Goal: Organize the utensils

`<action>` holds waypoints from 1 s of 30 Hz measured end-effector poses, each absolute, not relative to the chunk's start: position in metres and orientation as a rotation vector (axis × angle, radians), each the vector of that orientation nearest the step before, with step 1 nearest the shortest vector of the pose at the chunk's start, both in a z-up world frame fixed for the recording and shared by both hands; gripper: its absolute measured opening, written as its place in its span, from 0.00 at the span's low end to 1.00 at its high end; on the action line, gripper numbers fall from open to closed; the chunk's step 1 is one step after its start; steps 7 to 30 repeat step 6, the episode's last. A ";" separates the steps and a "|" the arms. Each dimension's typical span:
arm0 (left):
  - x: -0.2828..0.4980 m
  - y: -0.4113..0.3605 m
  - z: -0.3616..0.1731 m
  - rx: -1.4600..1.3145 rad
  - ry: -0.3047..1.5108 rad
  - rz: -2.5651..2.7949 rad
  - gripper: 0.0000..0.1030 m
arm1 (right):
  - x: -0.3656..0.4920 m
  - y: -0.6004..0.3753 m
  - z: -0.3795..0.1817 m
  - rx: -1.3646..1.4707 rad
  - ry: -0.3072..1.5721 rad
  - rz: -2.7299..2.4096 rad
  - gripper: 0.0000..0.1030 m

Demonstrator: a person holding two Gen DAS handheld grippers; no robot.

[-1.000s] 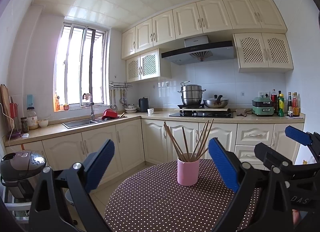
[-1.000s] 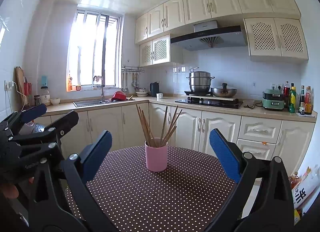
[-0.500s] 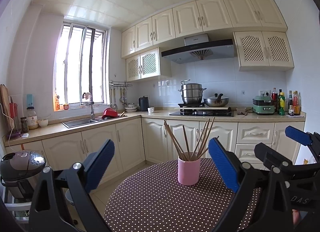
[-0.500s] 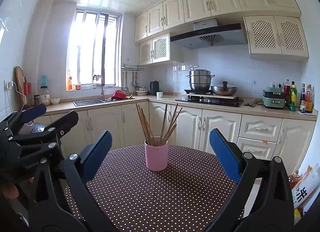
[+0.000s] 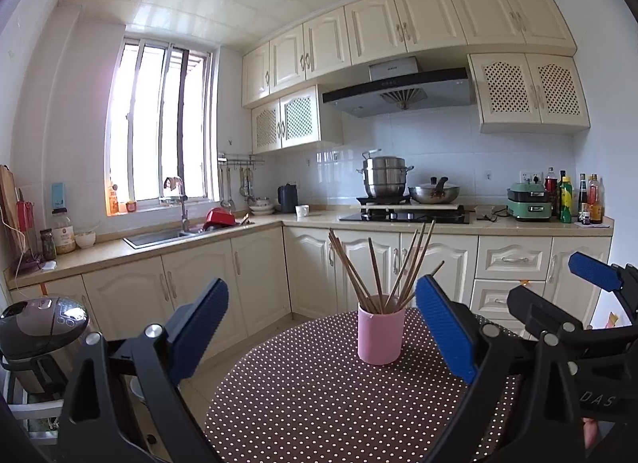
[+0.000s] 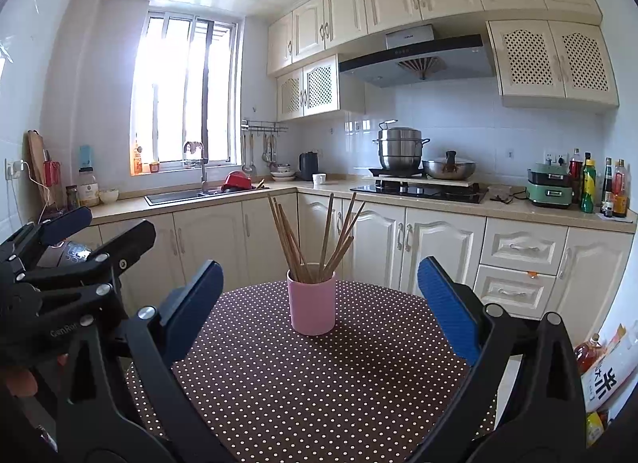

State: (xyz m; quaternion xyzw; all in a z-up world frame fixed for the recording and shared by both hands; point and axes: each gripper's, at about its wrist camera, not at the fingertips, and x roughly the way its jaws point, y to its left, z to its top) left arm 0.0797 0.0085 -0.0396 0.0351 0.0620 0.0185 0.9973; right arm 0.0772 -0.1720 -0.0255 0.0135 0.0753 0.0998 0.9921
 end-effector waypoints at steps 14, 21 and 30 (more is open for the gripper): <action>0.105 0.011 -0.053 0.065 0.191 0.030 0.90 | 0.098 -0.172 -0.039 0.040 0.207 0.212 0.93; 0.105 0.011 -0.053 0.065 0.191 0.030 0.90 | 0.098 -0.172 -0.039 0.040 0.207 0.212 0.93; 0.105 0.011 -0.053 0.065 0.191 0.030 0.90 | 0.098 -0.172 -0.039 0.040 0.207 0.212 0.93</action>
